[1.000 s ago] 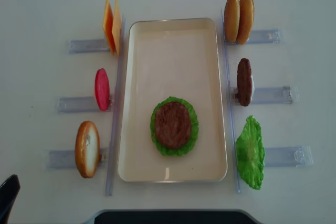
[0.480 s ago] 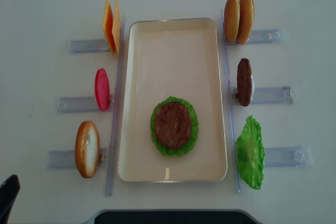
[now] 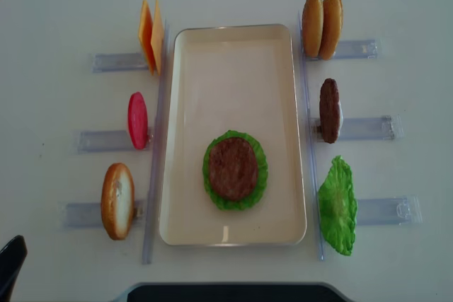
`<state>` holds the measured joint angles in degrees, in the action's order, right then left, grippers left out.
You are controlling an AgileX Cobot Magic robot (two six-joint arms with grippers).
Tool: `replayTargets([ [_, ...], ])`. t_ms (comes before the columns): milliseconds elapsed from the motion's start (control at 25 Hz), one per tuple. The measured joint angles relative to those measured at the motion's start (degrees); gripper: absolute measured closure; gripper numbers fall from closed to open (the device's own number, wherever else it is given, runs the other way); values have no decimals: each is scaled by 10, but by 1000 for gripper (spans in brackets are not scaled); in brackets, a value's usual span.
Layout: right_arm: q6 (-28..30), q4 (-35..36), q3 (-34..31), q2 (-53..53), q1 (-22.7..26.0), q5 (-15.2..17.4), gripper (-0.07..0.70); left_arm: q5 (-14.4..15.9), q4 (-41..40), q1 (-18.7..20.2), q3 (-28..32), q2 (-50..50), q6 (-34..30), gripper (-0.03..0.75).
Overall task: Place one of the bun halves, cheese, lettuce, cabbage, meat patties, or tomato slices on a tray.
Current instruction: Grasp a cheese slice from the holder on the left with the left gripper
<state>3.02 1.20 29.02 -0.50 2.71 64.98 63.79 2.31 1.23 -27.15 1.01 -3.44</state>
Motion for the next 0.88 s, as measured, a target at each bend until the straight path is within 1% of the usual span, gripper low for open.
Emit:
replayTargets([
  [240, 0, 0, 0, 0, 0, 0, 45, 0, -4, 0, 0, 0, 0, 324],
  [360, 0, 0, 0, 0, 0, 0, 45, 0, -4, 0, 0, 0, 0, 307],
  [440, 0, 0, 0, 0, 0, 0, 45, 10, -4, 0, -7, 0, 0, 277],
  [640, 0, 0, 0, 0, 0, 0, 45, 60, -3, 0, -58, -17, 5, 194],
  [760, 0, 0, 0, 0, 0, 0, 45, 80, -3, 0, -102, -58, 34, 183],
  [880, 0, 0, 0, 0, 0, 0, 45, 85, -3, 0, -143, -113, 50, 179],
])
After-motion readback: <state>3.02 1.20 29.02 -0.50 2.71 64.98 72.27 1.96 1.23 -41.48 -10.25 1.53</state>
